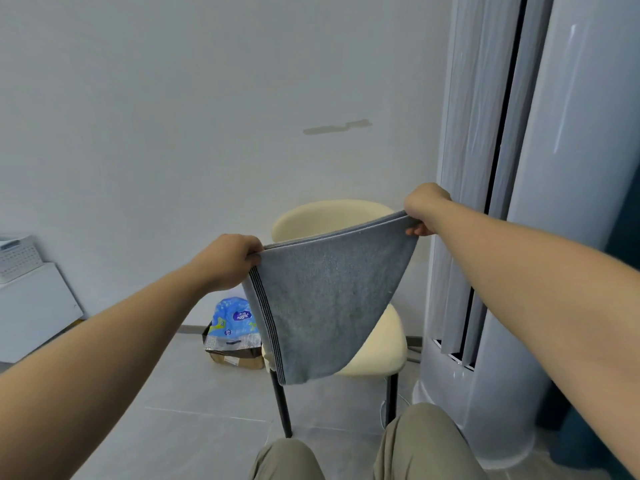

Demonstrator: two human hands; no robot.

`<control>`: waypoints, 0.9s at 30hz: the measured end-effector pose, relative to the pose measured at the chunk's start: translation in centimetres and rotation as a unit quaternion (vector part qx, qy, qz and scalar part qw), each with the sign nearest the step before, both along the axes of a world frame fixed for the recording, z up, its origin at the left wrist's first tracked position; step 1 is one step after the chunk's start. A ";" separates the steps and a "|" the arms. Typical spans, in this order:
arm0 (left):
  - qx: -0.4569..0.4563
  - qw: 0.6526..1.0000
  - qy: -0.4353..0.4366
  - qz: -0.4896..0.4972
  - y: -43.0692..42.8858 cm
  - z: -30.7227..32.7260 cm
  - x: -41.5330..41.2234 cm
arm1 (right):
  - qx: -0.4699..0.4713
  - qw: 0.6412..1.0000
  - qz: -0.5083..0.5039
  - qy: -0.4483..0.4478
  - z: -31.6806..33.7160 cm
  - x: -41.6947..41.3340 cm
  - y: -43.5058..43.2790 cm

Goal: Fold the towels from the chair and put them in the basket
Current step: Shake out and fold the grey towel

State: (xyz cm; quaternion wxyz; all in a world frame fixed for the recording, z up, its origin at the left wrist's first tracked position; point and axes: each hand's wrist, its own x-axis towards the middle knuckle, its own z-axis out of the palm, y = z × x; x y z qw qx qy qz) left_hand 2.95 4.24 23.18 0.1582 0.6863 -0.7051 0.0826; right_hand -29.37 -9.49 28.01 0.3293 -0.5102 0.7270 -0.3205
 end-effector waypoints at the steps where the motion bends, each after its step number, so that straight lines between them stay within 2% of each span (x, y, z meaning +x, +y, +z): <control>1: -0.005 1.000 0.000 0.007 -0.1 0.1 0.1 | 0.012 1.000 0.008 -0.001 -0.2 0.1 -0.2; 6: -0.018 0.999 0.028 0.037 -0.7 0.8 1.2 | 0.021 0.992 0.116 0.043 -0.8 -0.1 0.7; 9: 0.015 0.999 0.021 0.035 -0.5 1.2 1.3 | 0.013 0.984 0.124 0.131 -0.6 -0.2 1.3; 12: -0.042 0.996 0.052 0.056 -1.0 1.6 1.8 | -0.005 0.968 0.160 0.194 0.0 0.3 1.5; 15: 0.003 0.998 0.033 0.050 -1.2 1.4 1.1 | 0.003 0.953 0.202 0.226 0.2 1.5 1.7; 18: -0.029 0.998 0.030 0.054 -1.6 1.3 0.8 | -0.013 0.949 0.214 0.233 0.5 2.1 1.6; 21: -0.007 0.999 -0.002 0.049 -1.6 1.1 0.6 | 0.005 0.947 0.209 0.243 0.1 2.1 1.5; 23: -0.043 0.998 -0.001 0.055 -1.8 1.1 1.0 | -0.012 0.953 0.192 0.234 -0.1 2.0 1.4; 25: -0.023 0.998 -0.021 0.055 -2.0 1.2 0.8 | 0.004 0.968 0.155 0.197 -0.3 1.8 1.4; 27: -0.013 0.998 -0.020 0.056 -2.2 1.0 0.7 | -0.026 0.967 0.168 0.190 -0.9 1.4 0.4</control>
